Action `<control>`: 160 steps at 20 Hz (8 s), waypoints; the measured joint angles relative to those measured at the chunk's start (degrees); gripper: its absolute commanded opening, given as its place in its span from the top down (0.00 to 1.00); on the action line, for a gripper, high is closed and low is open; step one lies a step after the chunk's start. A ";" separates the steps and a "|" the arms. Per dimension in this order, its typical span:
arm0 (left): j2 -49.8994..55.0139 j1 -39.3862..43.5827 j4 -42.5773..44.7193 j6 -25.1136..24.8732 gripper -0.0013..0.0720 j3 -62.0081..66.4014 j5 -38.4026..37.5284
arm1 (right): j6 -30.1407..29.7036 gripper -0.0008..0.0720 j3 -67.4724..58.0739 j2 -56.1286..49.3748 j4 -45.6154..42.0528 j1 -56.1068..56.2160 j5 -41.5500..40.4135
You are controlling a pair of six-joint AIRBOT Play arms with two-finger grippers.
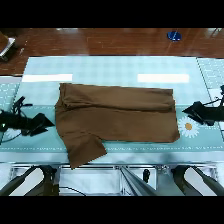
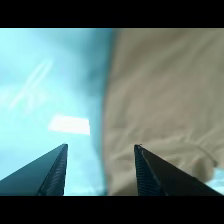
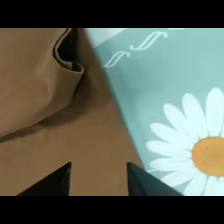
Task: Fold the shirts.
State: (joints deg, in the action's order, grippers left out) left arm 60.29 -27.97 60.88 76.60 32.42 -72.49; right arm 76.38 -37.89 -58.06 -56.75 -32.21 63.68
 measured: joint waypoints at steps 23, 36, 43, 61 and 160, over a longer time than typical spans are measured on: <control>-0.92 11.96 -18.47 -8.85 0.95 -15.56 11.54 | 6.73 0.42 5.62 2.19 -14.01 -7.45 14.78; -0.92 12.02 -19.56 -10.05 0.95 -15.58 11.50 | 5.51 0.42 10.29 0.76 -8.20 -5.20 9.97; -0.92 12.02 -19.58 -10.19 0.95 -15.56 11.45 | 3.74 0.42 10.34 -4.85 -4.83 -2.99 8.41; 9.66 13.20 -24.68 -8.72 0.95 14.73 8.74 | -2.73 0.96 -4.85 -9.79 10.73 5.44 3.78; -20.09 27.36 -14.62 -0.52 0.95 8.92 12.15 | 8.96 0.96 -42.95 -30.40 15.89 57.44 -11.26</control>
State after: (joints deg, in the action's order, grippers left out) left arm 40.21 -0.60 46.26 76.07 41.34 -60.34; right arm 85.34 -80.84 -88.47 -40.86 25.23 52.42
